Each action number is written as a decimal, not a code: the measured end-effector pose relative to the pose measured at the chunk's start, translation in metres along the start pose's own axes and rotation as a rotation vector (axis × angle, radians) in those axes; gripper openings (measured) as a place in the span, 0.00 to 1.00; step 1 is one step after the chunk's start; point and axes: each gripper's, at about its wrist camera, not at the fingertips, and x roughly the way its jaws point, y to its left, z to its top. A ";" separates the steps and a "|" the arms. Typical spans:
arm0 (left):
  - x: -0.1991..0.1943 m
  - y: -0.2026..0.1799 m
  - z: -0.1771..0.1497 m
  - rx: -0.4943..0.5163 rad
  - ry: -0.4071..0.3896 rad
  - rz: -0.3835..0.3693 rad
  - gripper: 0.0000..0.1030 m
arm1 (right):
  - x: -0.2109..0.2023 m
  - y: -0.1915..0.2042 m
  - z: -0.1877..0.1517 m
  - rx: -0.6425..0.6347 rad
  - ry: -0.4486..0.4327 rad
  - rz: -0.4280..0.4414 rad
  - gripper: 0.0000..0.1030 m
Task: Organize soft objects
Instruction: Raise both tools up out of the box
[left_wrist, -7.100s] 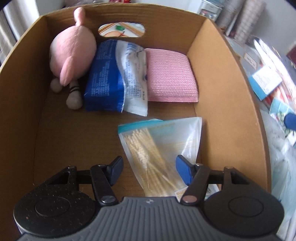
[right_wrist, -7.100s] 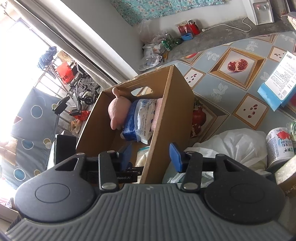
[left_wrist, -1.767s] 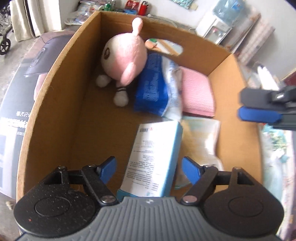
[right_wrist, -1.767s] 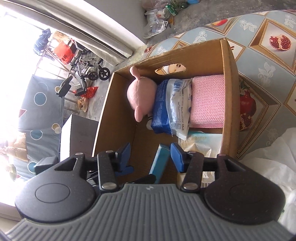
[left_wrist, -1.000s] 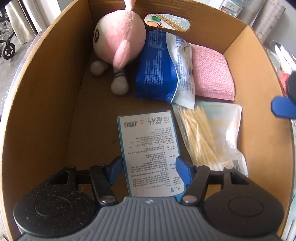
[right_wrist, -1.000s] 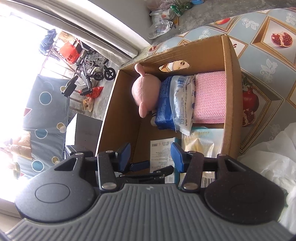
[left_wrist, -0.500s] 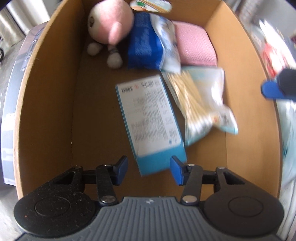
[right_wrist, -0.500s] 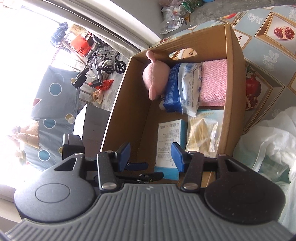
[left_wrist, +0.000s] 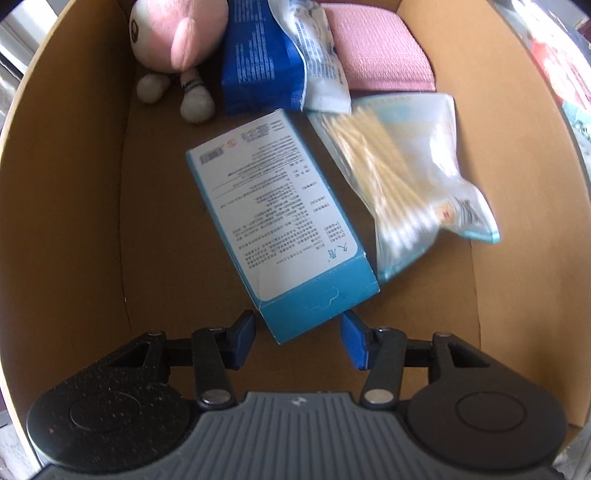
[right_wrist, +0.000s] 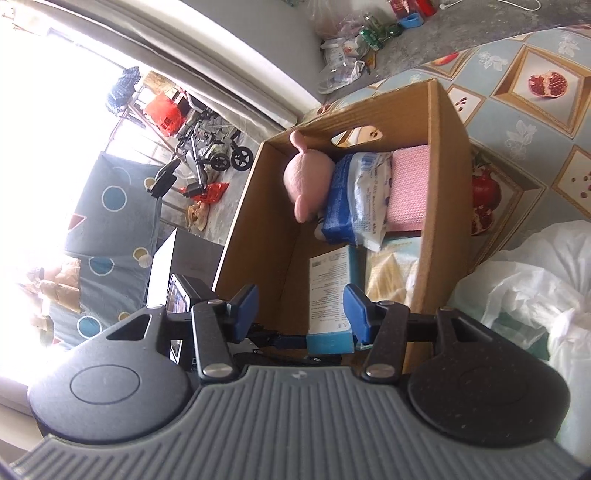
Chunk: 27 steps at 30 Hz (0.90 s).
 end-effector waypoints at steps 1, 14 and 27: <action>0.000 0.002 0.001 -0.001 -0.001 -0.008 0.50 | -0.001 -0.002 0.001 0.004 -0.003 -0.002 0.49; -0.047 0.005 -0.012 0.061 -0.151 -0.020 0.75 | -0.001 -0.011 -0.013 0.015 -0.043 0.009 0.52; -0.123 -0.039 -0.049 0.003 -0.501 -0.105 0.78 | -0.089 -0.031 -0.038 -0.013 -0.234 0.004 0.61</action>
